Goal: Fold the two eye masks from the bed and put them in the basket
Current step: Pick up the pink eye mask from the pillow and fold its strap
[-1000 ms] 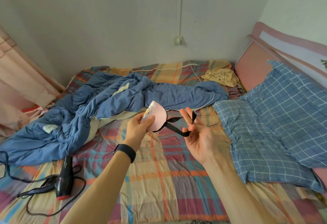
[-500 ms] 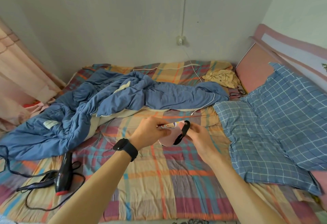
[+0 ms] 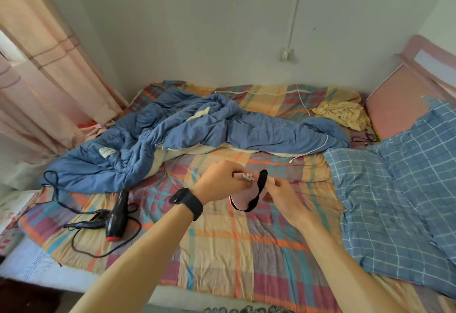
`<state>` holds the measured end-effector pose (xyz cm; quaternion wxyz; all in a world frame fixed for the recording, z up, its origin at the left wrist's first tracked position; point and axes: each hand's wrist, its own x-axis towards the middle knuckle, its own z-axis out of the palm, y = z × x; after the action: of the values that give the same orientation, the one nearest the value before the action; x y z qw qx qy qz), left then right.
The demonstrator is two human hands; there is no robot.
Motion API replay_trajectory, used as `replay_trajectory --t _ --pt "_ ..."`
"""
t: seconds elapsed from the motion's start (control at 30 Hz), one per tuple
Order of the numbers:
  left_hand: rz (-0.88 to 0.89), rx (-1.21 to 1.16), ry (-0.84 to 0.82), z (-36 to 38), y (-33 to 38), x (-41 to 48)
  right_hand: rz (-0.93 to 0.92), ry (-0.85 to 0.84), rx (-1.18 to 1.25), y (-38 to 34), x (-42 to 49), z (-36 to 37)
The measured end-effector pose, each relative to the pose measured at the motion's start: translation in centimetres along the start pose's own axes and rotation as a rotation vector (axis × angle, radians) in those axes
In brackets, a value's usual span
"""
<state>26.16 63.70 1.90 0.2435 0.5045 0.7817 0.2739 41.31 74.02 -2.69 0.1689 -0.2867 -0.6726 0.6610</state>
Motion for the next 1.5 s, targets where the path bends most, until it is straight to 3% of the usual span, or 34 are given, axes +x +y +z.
replay_trajectory --t 0.2,0.37,0.47,0.67,0.8,1.0,1.17,1.3,1.5 --pt "-0.249 -0.491 0.204 -0.4 -2.4 -2.2 0.013 -0.216 -0.107 1.0 0.4 2.7" --pt "-0.360 -0.785 0.390 0.2 -2.5 -4.3 -0.024 -0.024 0.012 1.0 0.2 4.5" --pt "-0.454 -0.958 0.535 0.7 -2.7 -6.1 -0.045 -0.047 0.037 1.4 0.0 5.9" --pt "-0.579 -1.158 0.733 2.3 -4.1 -10.9 0.094 -0.091 0.224 2.7 -1.6 10.4" --pt "-0.659 -1.115 0.872 1.8 -5.2 -15.5 0.097 -0.176 0.229 3.2 -2.8 13.9" --pt "-0.748 -0.792 0.814 -0.6 -7.1 -23.4 -0.024 -0.381 -0.052 3.5 -4.5 18.6" --pt "-0.844 -0.623 0.953 -2.1 -10.1 -29.9 -0.144 -0.569 -0.148 1.4 -5.3 24.7" --pt "-0.858 -0.649 1.018 -3.8 -13.4 -35.7 -0.114 -0.676 -0.149 0.6 -5.9 31.3" --pt "-0.829 -0.785 0.964 -6.6 -19.5 -44.7 -0.103 -0.741 -0.068 -0.5 -8.4 44.3"
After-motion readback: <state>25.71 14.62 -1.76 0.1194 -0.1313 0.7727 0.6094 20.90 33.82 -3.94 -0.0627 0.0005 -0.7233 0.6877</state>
